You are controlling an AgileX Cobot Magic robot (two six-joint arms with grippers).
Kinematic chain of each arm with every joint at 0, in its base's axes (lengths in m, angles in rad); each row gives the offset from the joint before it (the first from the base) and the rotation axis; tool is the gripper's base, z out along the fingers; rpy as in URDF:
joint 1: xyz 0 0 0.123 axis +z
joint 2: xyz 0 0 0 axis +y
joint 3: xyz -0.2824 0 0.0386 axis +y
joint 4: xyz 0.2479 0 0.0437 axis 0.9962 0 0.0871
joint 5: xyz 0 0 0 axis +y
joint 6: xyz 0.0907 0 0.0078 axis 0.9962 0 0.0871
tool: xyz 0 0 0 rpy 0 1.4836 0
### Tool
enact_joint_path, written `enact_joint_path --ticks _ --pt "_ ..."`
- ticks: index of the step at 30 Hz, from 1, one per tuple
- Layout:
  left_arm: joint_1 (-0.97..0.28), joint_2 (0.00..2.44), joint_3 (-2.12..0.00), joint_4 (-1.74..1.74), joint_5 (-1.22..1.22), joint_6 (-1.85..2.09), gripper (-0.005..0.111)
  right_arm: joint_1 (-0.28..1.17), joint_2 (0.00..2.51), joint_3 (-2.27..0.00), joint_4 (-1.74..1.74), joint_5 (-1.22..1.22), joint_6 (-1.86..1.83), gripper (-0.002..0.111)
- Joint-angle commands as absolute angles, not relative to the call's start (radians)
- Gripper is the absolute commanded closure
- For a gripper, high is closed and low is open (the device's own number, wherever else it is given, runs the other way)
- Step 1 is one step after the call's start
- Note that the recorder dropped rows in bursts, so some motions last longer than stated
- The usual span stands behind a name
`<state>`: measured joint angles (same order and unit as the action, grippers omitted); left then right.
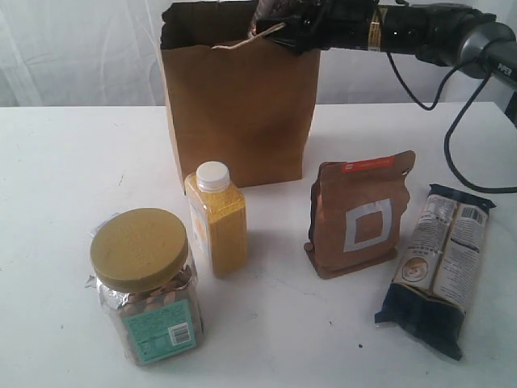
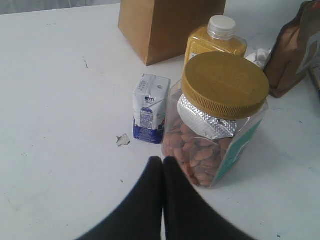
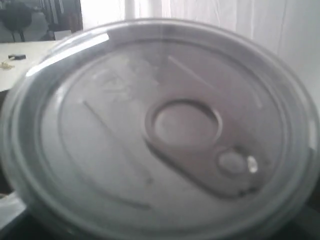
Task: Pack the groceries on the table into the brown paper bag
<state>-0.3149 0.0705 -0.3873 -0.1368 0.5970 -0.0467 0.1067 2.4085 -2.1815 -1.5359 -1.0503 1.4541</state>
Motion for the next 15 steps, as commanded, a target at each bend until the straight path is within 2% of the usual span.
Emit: enact_joint_path --ticks 1,8,15 --pt "-0.310 0.070 -0.380 -0.156 0.591 -0.050 0.107 0.124 2.385 -2.185 -1.576 -1.019 1.413 0.047" --pt "-0.310 0.070 -0.380 -0.156 0.591 -0.050 0.107 0.133 2.368 -2.185 -1.568 -1.011 1.416 0.037" --pt "-0.310 0.070 -0.380 -0.156 0.591 -0.050 0.107 0.133 2.346 -2.185 -1.555 -0.942 1.416 0.037"
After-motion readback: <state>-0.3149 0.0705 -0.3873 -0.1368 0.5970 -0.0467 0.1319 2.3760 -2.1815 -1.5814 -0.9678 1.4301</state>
